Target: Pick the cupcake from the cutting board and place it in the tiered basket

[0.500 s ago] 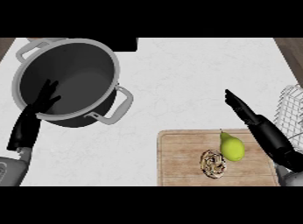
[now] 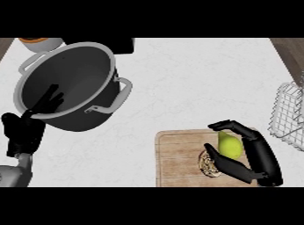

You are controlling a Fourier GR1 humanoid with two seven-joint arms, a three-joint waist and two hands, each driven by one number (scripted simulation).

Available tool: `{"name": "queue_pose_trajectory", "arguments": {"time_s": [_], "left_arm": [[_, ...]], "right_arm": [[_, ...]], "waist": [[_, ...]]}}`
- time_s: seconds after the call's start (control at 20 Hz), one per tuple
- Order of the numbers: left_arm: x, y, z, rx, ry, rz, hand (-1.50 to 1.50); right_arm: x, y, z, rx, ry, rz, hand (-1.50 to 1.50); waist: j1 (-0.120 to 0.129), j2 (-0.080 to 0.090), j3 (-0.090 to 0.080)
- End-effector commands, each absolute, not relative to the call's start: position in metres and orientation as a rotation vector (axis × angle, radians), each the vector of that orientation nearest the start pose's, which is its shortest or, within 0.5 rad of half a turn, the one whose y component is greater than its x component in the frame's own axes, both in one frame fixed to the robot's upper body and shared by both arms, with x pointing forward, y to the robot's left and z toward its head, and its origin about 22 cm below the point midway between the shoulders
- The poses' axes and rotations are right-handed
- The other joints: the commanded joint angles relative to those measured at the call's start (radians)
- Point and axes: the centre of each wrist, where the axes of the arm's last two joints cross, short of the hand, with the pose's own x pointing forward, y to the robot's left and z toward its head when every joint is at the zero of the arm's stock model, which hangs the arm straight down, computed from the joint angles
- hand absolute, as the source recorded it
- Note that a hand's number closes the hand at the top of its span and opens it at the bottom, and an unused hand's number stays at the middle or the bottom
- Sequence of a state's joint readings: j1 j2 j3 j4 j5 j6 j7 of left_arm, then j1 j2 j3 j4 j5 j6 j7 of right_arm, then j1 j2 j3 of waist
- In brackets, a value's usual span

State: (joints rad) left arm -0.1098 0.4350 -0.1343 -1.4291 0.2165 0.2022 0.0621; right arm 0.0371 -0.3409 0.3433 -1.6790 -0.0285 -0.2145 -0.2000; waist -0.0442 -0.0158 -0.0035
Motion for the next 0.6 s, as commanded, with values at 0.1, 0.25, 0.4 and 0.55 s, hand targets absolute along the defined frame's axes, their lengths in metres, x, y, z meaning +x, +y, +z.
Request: {"name": "queue_pose_trajectory", "arguments": {"time_s": [0.1,0.25,0.4,0.55], "left_arm": [[0.264,0.284,0.022,0.102,-1.411,-0.071,0.0],[0.258,0.29,0.04,0.074,-1.436,-0.086,0.0],[0.251,0.3,0.028,0.076,-1.407,-0.086,0.0],[0.251,0.293,0.028,0.093,-1.42,-0.073,0.0]], "right_arm": [[0.172,-0.191,-0.002,-0.386,-1.809,0.119,-1.5],[0.171,-0.199,0.02,-0.489,-1.857,0.26,-1.5],[0.152,-0.214,0.036,-0.627,-1.812,0.449,-1.5],[0.147,-0.251,0.046,-0.805,-1.65,0.683,-1.5]], "waist": [[0.022,0.01,0.002],[0.039,0.011,0.002],[0.028,0.008,-0.002],[0.017,0.008,-0.004]]}}
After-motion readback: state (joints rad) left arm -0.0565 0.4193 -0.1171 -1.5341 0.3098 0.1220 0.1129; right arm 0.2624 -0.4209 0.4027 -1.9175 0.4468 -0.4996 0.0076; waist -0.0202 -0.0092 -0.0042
